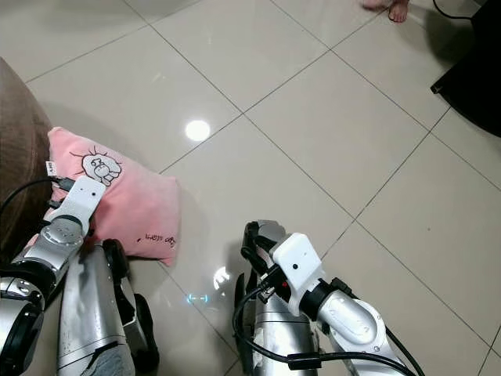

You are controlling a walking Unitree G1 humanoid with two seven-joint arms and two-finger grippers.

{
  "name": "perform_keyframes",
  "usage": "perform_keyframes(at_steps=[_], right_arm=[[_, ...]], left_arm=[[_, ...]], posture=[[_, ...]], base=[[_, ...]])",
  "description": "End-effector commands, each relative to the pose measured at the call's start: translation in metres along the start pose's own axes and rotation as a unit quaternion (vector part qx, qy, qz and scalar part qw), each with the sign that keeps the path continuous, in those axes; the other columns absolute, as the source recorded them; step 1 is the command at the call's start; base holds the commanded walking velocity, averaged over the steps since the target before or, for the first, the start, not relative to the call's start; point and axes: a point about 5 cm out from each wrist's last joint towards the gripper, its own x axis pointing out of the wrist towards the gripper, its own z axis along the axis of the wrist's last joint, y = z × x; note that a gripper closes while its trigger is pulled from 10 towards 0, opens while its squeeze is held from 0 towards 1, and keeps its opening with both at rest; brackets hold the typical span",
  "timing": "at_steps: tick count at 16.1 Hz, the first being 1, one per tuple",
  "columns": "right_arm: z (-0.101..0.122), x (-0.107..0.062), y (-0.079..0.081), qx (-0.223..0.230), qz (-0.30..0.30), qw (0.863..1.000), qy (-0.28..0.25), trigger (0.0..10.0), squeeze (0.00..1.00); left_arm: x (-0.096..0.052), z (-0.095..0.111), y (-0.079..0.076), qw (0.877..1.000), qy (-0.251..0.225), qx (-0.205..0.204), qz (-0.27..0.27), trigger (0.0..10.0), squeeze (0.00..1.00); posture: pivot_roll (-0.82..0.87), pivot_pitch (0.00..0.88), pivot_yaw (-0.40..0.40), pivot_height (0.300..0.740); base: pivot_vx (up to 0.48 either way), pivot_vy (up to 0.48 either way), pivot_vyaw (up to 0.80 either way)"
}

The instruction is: Move the pillow to the sofa from floor

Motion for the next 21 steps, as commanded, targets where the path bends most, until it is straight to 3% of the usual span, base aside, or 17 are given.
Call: perform_keyframes(at_steps=[1,11,12,13,16,17,18,19,20,21], right_arm=[[-0.006,-0.003,0.0,0.004,-0.003,1.0,0.01,10.0,0.0],[-0.021,0.002,-0.003,0.025,-0.034,0.999,0.014,10.0,0.0],[-0.023,0.002,-0.008,0.077,-0.059,0.995,0.008,10.0,0.0],[-0.023,0.003,-0.008,0.098,-0.061,0.993,0.003,10.0,0.0],[-0.019,0.008,-0.014,0.113,-0.07,0.991,-0.021,10.0,0.0],[-0.009,0.011,-0.025,0.091,-0.131,0.987,-0.035,10.0,0.0],[-0.006,0.011,-0.029,0.06,-0.149,0.986,-0.034,10.0,0.0],[0.003,0.011,-0.032,0.03,-0.16,0.985,-0.06,10.0,0.0],[0.012,0.009,-0.037,0.035,-0.181,0.98,-0.075,10.0,0.0],[0.018,0.008,-0.041,0.051,-0.202,0.974,-0.085,10.0,0.0]], left_arm=[[-0.003,-0.014,-0.01,0.999,0.028,-0.008,-0.021,0.0,0.0],[-0.004,-0.008,-0.021,0.998,0.008,-0.053,-0.037,0.0,0.0],[-0.004,-0.004,-0.022,0.997,-0.001,-0.064,-0.038,0.0,0.0],[-0.004,-0.003,-0.023,0.997,-0.004,-0.068,-0.039,0.0,0.0],[-0.004,0.015,-0.028,0.99,-0.049,-0.116,-0.06,0.0,0.0],[-0.009,0.046,-0.031,0.963,-0.144,-0.205,-0.099,0.0,0.0],[-0.013,0.06,-0.03,0.942,-0.194,-0.249,-0.116,0.0,0.0],[-0.022,0.077,-0.027,0.914,-0.26,-0.28,-0.135,0.0,0.0],[-0.043,0.098,-0.024,0.881,-0.331,-0.298,-0.159,0.0,0.0],[-0.061,0.11,-0.024,0.86,-0.365,-0.315,-0.168,0.0,0.0]], posture=[[-0.07,0.318,-0.136,0.485],[-0.02,0.214,-0.125,0.485],[0.0,0.18,-0.12,0.485],[0.0,0.169,-0.118,0.485],[0.03,0.126,-0.106,0.485],[0.04,0.097,-0.095,0.485],[0.04,0.078,-0.088,0.485],[0.04,0.078,-0.088,0.485],[0.05,0.062,-0.092,0.49],[0.06,0.056,-0.098,0.499]], base=[[0.0,0.0,0.0],[0.0,0.0,0.0],[0.0,0.0,0.0],[0.0,0.0,0.0],[0.0,0.0,0.0],[0.0,0.0,0.0],[0.0,0.0,0.0],[0.0,0.0,0.0],[0.0,0.0,0.0],[0.0,0.0,0.0]])
